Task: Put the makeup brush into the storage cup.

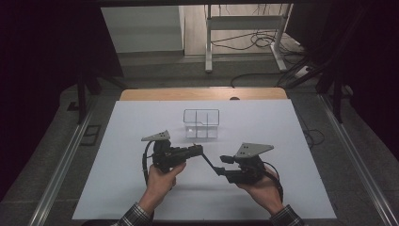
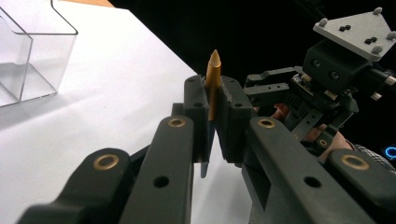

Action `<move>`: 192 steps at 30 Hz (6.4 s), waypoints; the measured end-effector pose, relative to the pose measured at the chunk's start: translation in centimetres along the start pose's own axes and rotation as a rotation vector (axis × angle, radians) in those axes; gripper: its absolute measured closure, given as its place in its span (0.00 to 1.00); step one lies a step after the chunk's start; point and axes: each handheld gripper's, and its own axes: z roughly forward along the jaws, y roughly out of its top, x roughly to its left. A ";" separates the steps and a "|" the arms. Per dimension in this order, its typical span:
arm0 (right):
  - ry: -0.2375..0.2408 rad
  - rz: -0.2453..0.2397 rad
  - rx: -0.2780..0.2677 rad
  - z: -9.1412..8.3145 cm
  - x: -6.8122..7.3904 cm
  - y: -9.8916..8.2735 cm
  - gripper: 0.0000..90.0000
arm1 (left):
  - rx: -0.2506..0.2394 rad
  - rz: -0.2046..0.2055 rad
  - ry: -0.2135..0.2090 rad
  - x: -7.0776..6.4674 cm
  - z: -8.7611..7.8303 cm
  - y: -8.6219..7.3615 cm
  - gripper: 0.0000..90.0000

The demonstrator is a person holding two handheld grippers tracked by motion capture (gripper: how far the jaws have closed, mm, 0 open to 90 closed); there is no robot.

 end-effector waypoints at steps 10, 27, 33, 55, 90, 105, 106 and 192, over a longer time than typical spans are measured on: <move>0.013 0.002 0.002 -0.5 0.1 -0.2 0.52 | -0.004 0.006 0.005 -0.1 -0.3 0.1 0.94; -0.014 -0.005 0.053 -1.5 0.0 -1.0 0.43 | -0.011 0.038 0.048 -0.1 -1.5 0.8 0.94; -0.031 -0.009 0.061 -1.6 0.0 -1.4 0.37 | -0.016 0.044 0.067 0.0 -1.9 1.2 0.94; -0.053 -0.042 0.104 -2.3 0.1 -3.0 0.23 | -0.050 0.060 0.133 0.7 -4.0 3.5 0.94; -0.084 0.015 0.148 -3.6 -0.4 -5.3 0.04 | -0.033 0.109 0.269 2.5 -3.7 7.6 0.94; -0.084 0.037 0.154 -4.4 -0.7 -6.1 0.02 | -0.039 0.145 0.346 3.4 -3.5 9.5 0.94; -0.081 0.039 0.158 -4.4 -0.7 -6.2 0.01 | -0.038 0.147 0.352 3.4 -3.5 9.7 0.94; -0.089 0.012 0.213 -3.7 -0.5 -7.3 0.00 | 0.092 0.178 0.588 9.2 3.4 9.5 0.93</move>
